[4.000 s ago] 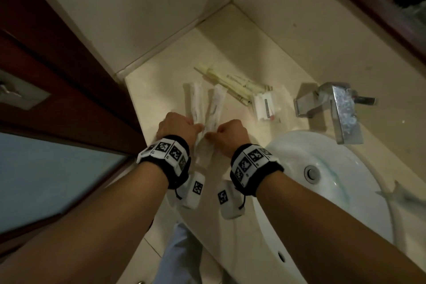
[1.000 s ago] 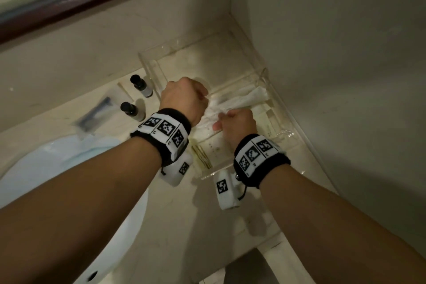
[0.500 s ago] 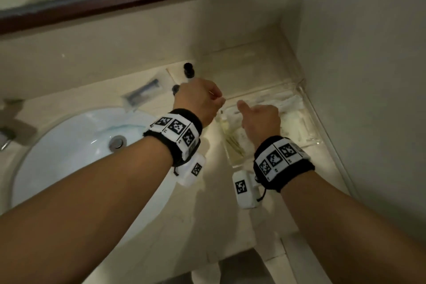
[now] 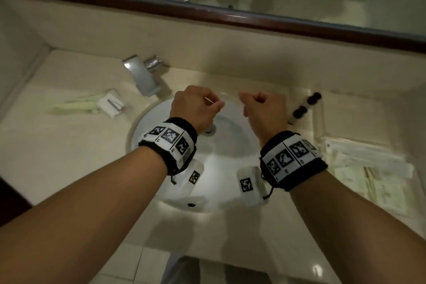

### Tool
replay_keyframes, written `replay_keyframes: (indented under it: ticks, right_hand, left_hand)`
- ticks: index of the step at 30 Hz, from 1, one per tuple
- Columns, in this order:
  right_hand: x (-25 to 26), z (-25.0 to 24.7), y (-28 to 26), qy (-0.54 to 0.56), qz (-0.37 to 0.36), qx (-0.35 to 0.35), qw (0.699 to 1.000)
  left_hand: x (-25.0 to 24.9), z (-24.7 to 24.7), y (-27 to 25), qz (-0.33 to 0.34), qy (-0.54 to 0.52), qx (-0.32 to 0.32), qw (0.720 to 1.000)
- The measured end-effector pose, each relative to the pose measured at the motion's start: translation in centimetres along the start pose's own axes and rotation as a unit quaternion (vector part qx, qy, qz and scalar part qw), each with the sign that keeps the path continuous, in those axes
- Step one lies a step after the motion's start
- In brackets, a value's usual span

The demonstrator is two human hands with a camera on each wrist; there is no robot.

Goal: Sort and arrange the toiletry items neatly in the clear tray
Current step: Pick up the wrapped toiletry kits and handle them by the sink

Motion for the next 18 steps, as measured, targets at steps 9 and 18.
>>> replay_keyframes:
  ticks: [9, 18]
  right_hand:
    - [6.8, 16.2, -6.6, 0.007, -0.061, 0.113, 0.992]
    - [7.6, 29.4, -9.8, -0.071, -0.063, 0.170, 0.981]
  left_hand:
    - [12.6, -14.8, 2.0, -0.100, -0.004, -0.122, 0.987]
    - [23.8, -21.5, 4.8, -0.201, -0.048, -0.173, 0.963]
Point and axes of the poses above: each hand's wrist, its own y-axis towards the middle knuckle, its own z-axis out of the palm, x = y × z, the point moved 4 cm from there along y, towards the middle knuckle, and after that the axes turned 12 degrees about -x, right-handed, at the moved point
